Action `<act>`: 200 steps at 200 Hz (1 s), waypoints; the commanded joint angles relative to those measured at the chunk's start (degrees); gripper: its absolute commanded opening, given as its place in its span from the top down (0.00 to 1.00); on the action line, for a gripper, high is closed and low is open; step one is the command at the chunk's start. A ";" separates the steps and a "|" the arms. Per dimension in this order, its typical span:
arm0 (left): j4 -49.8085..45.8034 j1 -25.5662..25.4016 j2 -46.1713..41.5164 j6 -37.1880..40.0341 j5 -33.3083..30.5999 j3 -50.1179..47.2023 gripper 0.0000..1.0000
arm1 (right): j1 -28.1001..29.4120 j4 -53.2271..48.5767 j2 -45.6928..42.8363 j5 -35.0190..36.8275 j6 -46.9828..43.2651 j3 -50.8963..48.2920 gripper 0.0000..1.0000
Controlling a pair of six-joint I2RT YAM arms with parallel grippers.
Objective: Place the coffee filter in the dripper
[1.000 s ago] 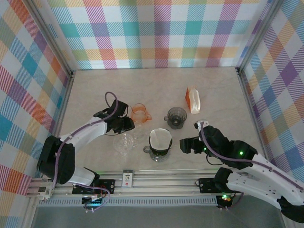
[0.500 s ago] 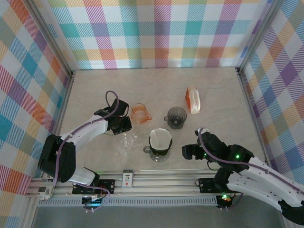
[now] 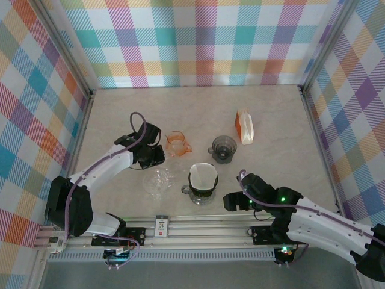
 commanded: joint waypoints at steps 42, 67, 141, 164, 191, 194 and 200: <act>-2.09 1.83 -2.10 -1.53 -0.26 3.49 1.00 | 0.39 18.03 3.94 -9.49 0.65 -6.11 0.28; -3.72 3.37 -2.40 -0.52 1.12 5.75 1.00 | 0.39 24.30 6.28 -11.35 0.13 -7.84 0.35; -8.00 6.98 -4.36 0.22 3.70 8.73 1.00 | 0.38 41.32 16.84 -13.91 -0.52 -9.68 0.46; -8.53 9.51 -6.28 0.14 5.60 7.69 1.00 | 0.39 44.79 20.60 -14.29 -1.25 -9.08 0.48; -9.73 10.79 -8.27 0.37 5.39 6.59 1.00 | 0.39 48.60 24.35 -13.92 -2.18 -7.95 0.50; -9.75 10.84 -8.44 0.24 5.40 6.35 1.00 | 0.39 49.13 24.91 -13.90 -2.24 -7.76 0.51; -9.73 10.97 -8.84 0.13 5.24 5.89 1.00 | 0.39 50.17 26.08 -13.73 -2.38 -7.60 0.51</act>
